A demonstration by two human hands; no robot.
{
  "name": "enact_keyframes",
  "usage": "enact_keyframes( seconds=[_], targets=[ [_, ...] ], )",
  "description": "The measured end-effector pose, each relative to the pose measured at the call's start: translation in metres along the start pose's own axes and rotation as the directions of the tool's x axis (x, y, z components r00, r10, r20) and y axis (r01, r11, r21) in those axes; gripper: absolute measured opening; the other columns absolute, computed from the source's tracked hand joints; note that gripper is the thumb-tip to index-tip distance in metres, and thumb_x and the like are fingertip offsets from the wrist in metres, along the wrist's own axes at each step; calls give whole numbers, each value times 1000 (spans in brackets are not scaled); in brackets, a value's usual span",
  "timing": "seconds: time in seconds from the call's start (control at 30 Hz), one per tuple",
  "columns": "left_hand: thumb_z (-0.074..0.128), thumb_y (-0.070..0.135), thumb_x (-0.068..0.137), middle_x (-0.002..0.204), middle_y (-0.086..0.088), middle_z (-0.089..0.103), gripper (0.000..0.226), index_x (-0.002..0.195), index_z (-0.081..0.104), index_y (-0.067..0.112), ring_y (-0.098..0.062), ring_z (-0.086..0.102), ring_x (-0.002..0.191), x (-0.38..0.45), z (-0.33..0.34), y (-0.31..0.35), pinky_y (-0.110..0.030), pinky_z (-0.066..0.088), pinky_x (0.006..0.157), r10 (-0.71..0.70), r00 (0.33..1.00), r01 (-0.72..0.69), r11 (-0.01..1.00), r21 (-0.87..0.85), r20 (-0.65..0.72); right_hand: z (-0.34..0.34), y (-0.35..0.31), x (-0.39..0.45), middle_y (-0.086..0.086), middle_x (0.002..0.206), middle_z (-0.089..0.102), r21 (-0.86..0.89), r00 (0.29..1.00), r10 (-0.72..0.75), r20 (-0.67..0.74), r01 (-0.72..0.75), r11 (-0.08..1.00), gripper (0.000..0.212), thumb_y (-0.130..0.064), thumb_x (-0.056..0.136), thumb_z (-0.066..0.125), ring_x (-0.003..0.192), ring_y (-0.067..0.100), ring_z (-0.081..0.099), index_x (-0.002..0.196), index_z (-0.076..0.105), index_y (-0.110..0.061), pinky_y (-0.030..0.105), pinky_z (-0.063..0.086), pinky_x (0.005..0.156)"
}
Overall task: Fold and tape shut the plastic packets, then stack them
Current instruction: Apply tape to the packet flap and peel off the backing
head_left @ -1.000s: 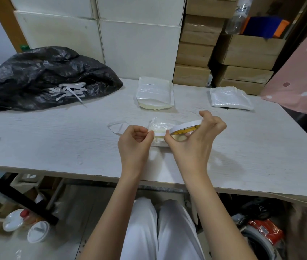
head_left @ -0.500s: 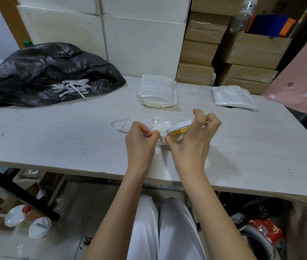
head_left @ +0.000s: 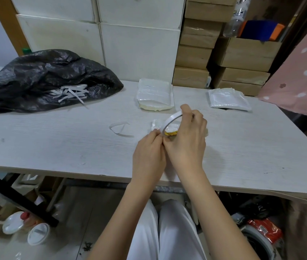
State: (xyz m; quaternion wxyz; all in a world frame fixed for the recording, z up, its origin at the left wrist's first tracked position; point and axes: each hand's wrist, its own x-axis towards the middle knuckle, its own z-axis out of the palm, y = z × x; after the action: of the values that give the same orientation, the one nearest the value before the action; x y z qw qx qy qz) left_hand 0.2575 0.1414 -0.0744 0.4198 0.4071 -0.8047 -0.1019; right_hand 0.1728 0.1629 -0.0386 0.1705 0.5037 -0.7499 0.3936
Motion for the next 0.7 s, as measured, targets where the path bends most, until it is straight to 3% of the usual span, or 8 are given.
enact_keyframes(
  seconds=[0.17,0.27,0.4,0.47,0.57,0.7],
  targets=[
    [51,1,78,74,-8,59,14,79,66,3,-27,53,66,-1,0,-5,-27,30,55,-72,997,72,997,24,-5,2,-1,-7,6,123,53,76,998,-8,-58,12,997,90,-14,57,80,111,17,37,130,28,-25,23,36,70],
    [56,-5,71,68,-6,59,12,71,63,5,-16,45,67,0,0,-5,-24,35,64,-21,997,24,998,51,-73,1,3,-8,7,120,53,136,997,12,-81,-1,991,85,-18,56,80,109,21,40,128,34,-23,19,33,79],
    [51,7,79,74,-1,64,11,73,59,11,-16,52,70,2,3,-8,-27,39,77,43,995,-31,992,123,-93,-6,12,-6,4,118,44,324,985,171,38,-174,930,88,-32,59,82,109,19,43,133,36,-29,17,35,82],
    [54,11,84,74,0,64,12,74,59,12,-21,57,68,3,5,-7,-29,42,79,50,996,-37,987,155,-80,-9,17,-3,0,116,45,430,961,248,119,-275,860,90,-34,60,83,104,13,50,133,30,-31,24,45,84],
    [56,13,86,70,0,62,13,72,58,12,-22,58,65,7,6,-3,-35,47,81,49,994,-31,982,186,-95,-11,20,1,0,122,43,483,957,261,129,-291,826,91,-33,59,85,108,17,52,128,26,-27,36,50,88],
    [48,20,85,75,0,67,21,73,63,12,-21,62,68,5,7,0,-37,50,85,54,992,-29,978,205,-117,-10,23,-2,-13,121,29,553,961,252,117,-274,787,97,-21,58,86,112,12,45,134,26,-25,23,46,90]
  ],
)
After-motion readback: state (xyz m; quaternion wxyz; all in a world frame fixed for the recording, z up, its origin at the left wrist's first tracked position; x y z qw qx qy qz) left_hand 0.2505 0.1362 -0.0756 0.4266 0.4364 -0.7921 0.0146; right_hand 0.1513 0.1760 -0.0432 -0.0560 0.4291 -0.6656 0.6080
